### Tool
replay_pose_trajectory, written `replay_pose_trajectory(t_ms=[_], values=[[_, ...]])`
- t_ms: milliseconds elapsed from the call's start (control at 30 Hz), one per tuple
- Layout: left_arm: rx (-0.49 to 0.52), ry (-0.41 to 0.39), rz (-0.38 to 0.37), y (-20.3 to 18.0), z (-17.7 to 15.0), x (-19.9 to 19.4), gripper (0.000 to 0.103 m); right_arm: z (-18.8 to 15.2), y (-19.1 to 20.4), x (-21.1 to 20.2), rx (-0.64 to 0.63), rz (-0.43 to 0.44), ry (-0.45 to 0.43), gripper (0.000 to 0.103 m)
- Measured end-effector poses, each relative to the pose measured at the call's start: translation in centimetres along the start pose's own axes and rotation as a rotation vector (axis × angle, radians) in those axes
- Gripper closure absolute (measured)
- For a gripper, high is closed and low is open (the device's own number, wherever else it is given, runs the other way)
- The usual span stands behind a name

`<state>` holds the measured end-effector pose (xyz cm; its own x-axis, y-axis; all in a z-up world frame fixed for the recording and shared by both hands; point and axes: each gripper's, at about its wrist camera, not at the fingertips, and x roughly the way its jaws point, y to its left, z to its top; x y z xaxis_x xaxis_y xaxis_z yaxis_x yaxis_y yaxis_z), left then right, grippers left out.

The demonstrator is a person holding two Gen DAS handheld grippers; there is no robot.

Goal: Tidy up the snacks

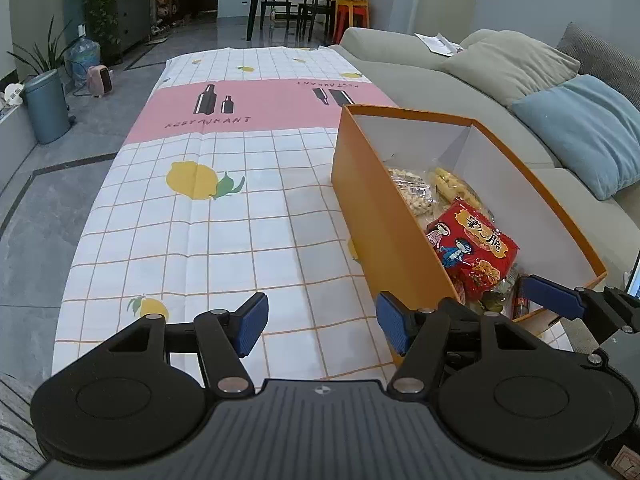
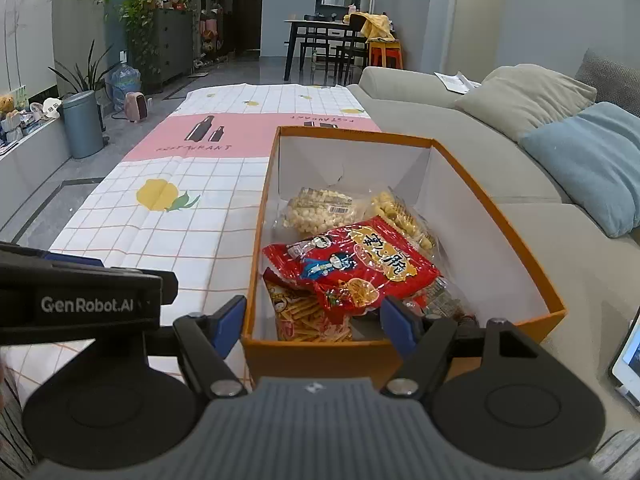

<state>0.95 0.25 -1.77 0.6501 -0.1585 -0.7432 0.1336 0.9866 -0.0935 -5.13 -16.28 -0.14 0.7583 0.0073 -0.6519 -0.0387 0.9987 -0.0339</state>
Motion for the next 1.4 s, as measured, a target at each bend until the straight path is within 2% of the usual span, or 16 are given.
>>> replay_pose_trajectory(t_ms=[1400], values=[[0.040, 0.017, 0.016, -0.05, -0.24, 0.12, 0.030, -0.11, 0.48, 0.44, -0.059, -0.024, 0.009, 0.031]])
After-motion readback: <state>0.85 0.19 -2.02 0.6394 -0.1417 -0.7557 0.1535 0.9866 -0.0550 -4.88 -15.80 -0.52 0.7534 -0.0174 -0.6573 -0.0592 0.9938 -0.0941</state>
